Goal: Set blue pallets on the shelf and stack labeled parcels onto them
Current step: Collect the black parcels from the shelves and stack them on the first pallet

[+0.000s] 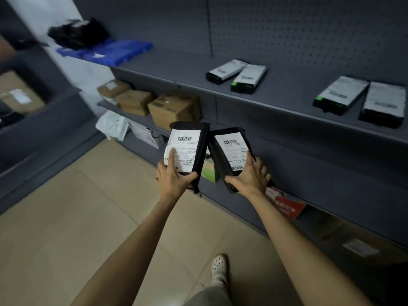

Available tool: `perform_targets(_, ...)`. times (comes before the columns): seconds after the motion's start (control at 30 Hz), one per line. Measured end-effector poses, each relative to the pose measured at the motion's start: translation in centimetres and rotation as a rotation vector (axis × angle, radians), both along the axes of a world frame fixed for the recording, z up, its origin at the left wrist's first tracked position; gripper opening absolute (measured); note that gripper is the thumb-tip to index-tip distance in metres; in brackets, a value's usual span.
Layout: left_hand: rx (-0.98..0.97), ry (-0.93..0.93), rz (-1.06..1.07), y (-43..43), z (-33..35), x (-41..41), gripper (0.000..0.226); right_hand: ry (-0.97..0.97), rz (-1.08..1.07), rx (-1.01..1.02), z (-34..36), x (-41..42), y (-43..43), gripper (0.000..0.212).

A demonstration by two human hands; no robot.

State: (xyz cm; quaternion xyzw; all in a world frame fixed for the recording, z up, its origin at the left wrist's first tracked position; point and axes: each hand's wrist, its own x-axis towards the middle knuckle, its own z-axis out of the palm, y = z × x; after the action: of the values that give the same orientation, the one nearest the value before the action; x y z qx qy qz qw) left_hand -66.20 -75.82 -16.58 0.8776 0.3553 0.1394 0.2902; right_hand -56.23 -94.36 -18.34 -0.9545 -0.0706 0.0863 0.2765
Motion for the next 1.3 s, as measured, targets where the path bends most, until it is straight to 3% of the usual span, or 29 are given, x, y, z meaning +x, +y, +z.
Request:
perform_targets(0.43,0.103,-0.165,0.359,15.5,6.9,-9.4,0.108,-0.198,0.373,0.079,8.3,-2.8,19.2,0.116)
perform_targets(0.7,0.137,-0.285,0.520,30.5,9.8,-12.1,0.106,-0.281,0.521,0.129,12.8,-3.6,36.2,0.118)
perform_targets(0.93,0.120,-0.369,0.555,45.7,12.6,-11.9,0.104,-0.358,0.545,0.202,16.8,-3.4,52.8,0.116)
perform_targets(1.3,0.033,-0.436,0.521,60.5,12.1,-5.2,0.107,-0.315,0.480,0.280,16.9,2.3,67.1,0.115)
